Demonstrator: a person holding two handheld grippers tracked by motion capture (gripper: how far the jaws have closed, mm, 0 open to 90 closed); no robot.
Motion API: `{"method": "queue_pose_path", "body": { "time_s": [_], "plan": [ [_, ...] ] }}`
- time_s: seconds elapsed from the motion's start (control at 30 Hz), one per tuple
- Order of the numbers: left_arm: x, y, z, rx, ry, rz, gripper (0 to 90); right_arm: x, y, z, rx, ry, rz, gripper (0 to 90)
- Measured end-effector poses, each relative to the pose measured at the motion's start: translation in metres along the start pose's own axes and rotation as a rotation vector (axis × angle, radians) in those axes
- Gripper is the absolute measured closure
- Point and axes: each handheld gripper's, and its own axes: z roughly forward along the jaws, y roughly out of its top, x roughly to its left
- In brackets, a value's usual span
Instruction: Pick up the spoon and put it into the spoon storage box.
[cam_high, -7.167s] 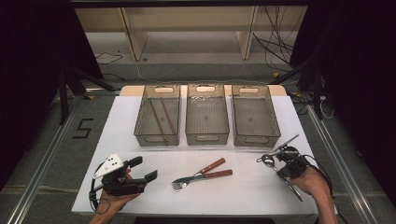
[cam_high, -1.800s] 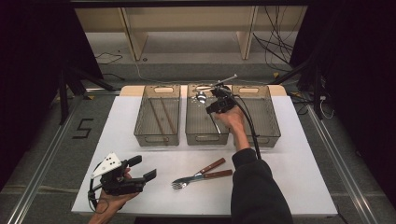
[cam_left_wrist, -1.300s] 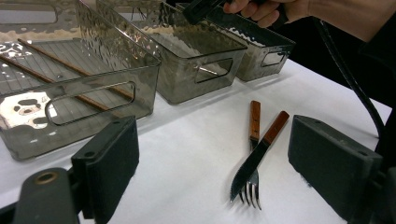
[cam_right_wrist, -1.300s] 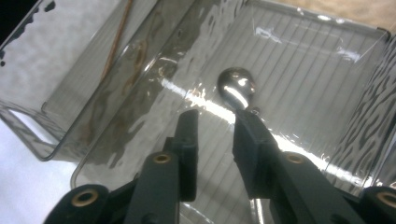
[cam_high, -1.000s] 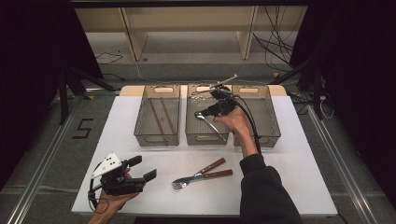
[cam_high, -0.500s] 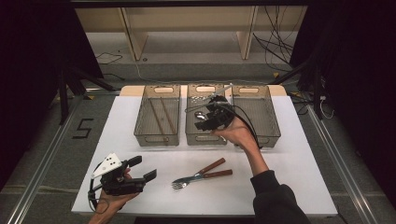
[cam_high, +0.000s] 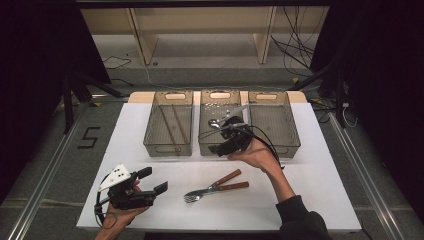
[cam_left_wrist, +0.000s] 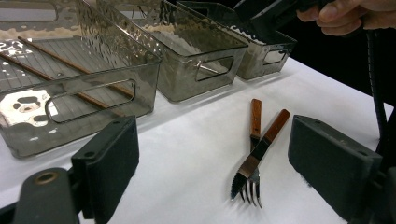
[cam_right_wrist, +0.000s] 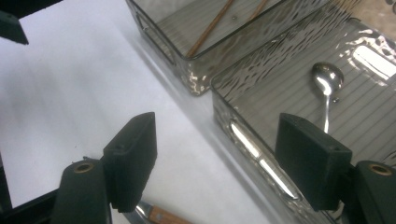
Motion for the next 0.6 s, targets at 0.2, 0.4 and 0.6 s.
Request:
{"method": "queue_pose_path", "body": {
  "time_s": [0.2,0.4,0.6],
  "plan": [
    [0.000,0.000,0.000,-0.001,0.000,-0.001,15.9,0.006,-0.007,0.001,0.020,0.021,-0.024,27.3],
    [0.000,0.000,0.000,0.001,0.002,0.003,15.9,0.012,-0.015,0.003,0.050,0.037,-0.060,27.1],
    [0.000,0.000,0.000,-0.001,0.003,0.002,15.9,0.018,-0.025,0.005,0.070,0.048,-0.080,27.1]
  ]
}}
